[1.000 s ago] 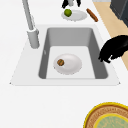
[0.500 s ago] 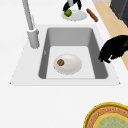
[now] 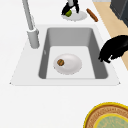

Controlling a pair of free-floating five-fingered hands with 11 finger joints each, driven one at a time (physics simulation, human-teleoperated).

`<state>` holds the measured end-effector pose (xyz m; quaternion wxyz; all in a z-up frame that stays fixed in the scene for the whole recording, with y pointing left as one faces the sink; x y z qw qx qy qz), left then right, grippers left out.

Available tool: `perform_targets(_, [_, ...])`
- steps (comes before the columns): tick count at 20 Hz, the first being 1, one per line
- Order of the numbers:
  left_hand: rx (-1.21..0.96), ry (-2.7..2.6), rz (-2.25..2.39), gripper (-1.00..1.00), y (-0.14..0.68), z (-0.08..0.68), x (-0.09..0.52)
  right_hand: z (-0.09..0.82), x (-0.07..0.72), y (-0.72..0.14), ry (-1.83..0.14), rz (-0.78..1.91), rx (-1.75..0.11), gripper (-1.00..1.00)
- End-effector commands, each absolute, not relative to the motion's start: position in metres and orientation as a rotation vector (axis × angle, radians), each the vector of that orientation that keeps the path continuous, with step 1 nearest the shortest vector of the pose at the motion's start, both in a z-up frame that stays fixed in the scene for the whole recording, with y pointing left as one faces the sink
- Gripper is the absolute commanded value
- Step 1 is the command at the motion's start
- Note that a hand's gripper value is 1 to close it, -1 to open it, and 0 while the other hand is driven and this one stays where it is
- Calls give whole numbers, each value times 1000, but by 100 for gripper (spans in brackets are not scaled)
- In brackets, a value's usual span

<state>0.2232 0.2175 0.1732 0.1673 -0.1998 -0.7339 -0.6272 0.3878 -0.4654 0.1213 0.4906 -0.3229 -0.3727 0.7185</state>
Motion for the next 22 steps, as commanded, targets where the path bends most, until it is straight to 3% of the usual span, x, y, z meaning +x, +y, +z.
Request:
perform_targets(1, [-569, -2088, -1785, 0, 217, 173, 223, 105, 392, -475, -958, 1752, -724, -100])
perform_targets(9, [-569, -2088, -1785, 0, 217, 173, 223, 103, 415, -476, -966, 1776, -740, -100])
perform_targets(10, [-569, -2088, -1785, 0, 217, 173, 223, 103, 417, -476, -956, 1781, -749, 100])
perform_targets(22, [-569, -2088, -1785, 0, 217, 173, 223, 137, 426, -459, -1067, 1636, -888, 100])
